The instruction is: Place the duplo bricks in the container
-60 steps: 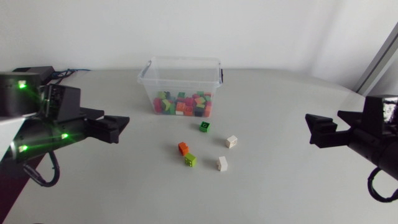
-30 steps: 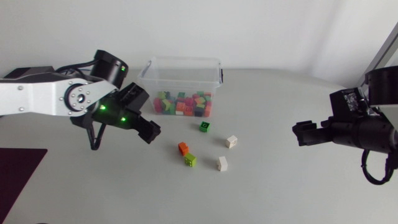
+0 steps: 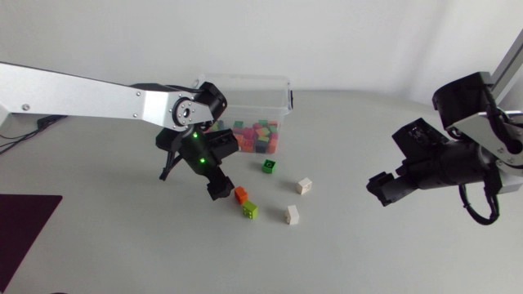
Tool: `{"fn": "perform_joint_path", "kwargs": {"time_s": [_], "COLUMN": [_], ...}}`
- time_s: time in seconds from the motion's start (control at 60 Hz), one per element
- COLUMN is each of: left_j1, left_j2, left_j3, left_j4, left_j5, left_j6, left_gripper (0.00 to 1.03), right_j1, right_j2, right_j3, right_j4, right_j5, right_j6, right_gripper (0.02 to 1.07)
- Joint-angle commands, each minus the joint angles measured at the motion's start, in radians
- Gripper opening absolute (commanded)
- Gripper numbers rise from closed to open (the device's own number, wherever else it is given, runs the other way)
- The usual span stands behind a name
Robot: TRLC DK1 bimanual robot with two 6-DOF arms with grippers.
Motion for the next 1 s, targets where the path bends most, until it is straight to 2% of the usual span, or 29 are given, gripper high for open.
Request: {"fn": "perform_joint_path", "kwargs": {"time_s": [0.0, 0.45, 0.983], "left_j1": [-0.017, -0.047, -0.066], "left_j2": [0.058, 0.185, 0.236], "left_j3": [0.067, 0.199, 0.232], "left_j4": [-0.042, -0.109, -0.143], "left_j5": [0.002, 0.004, 0.009], "left_j6": [0.028, 0.017, -0.03], "left_gripper": [0.93, 0.91, 0.87], "right_j1": [0.015, 0.07, 0.111], "right_j2": [0.032, 0.11, 0.146], "right_j3": [0.037, 0.093, 0.116], "right_j4": [-0.019, -0.012, -0.003], "right_j5": [-0.034, -0.051, -0.035], "right_j6": [-0.023, -0.001, 0.025], "right_gripper": [1.02, 1.02, 1.02]}}
